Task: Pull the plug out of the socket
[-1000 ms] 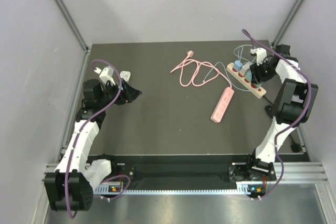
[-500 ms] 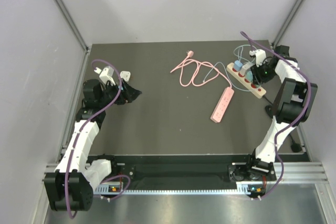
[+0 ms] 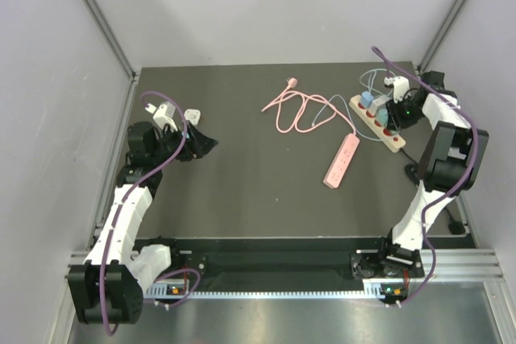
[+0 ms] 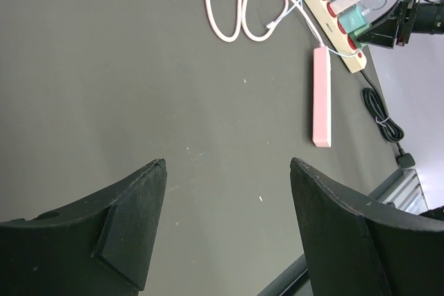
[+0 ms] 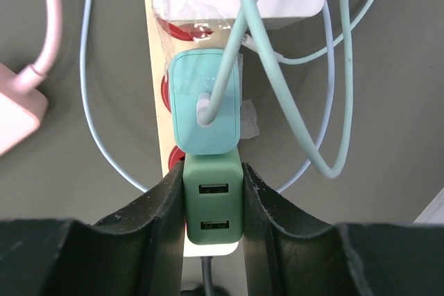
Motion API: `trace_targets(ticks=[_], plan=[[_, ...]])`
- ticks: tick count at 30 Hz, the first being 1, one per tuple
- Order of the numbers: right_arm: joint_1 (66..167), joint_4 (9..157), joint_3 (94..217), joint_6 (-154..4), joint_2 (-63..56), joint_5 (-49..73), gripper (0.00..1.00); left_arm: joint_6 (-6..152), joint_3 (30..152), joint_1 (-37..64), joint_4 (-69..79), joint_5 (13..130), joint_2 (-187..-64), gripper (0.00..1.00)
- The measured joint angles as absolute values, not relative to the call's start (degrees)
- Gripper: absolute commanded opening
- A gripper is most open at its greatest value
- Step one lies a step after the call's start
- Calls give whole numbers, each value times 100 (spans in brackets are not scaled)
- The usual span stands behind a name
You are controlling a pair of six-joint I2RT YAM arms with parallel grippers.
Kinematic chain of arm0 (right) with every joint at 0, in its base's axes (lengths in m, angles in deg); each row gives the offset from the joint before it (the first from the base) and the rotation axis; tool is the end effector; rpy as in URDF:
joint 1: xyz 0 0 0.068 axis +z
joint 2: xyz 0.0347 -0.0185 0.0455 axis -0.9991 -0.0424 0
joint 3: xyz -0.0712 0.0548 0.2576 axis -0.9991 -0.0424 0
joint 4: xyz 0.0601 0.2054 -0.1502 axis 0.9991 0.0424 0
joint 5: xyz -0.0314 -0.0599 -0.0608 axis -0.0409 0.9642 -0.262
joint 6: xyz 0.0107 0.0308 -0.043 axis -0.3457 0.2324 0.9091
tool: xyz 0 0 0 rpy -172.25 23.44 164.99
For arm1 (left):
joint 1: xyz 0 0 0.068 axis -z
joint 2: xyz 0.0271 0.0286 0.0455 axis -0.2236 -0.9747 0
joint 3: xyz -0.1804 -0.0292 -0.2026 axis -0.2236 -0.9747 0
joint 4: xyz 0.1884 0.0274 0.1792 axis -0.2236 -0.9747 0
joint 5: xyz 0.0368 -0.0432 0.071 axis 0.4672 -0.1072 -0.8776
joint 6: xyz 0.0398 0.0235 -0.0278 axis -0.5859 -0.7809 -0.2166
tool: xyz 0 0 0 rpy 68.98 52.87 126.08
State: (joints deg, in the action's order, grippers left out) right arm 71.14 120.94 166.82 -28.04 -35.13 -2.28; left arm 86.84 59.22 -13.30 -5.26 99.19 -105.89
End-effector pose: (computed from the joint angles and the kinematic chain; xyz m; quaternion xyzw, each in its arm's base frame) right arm 0.4015 -0.1046 0.2097 -0.2393 0.9273 0.0582 0.2818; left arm 0.2182 -0.0194 0.2850 -0.0128 0.8121 -0.3665 0.4538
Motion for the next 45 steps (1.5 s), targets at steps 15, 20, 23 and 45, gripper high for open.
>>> trace_targets(ticks=[15,20,23,45], plan=[[7082,11150,15826,-4430,-2072,-429,0,9101,5704,-1330,103,10593,-10604,77],[7082,11045,15664,-4650,-2066,-547,0,9289,5610,-1328,389,10842,-10666,77],[7082,10953,15504,-4655,-2053,-576,0,9425,5553,-1328,586,10955,-10716,78],[7180,10230,14162,-7216,-1471,-108,0,11383,6263,1999,2625,10123,-13579,79]])
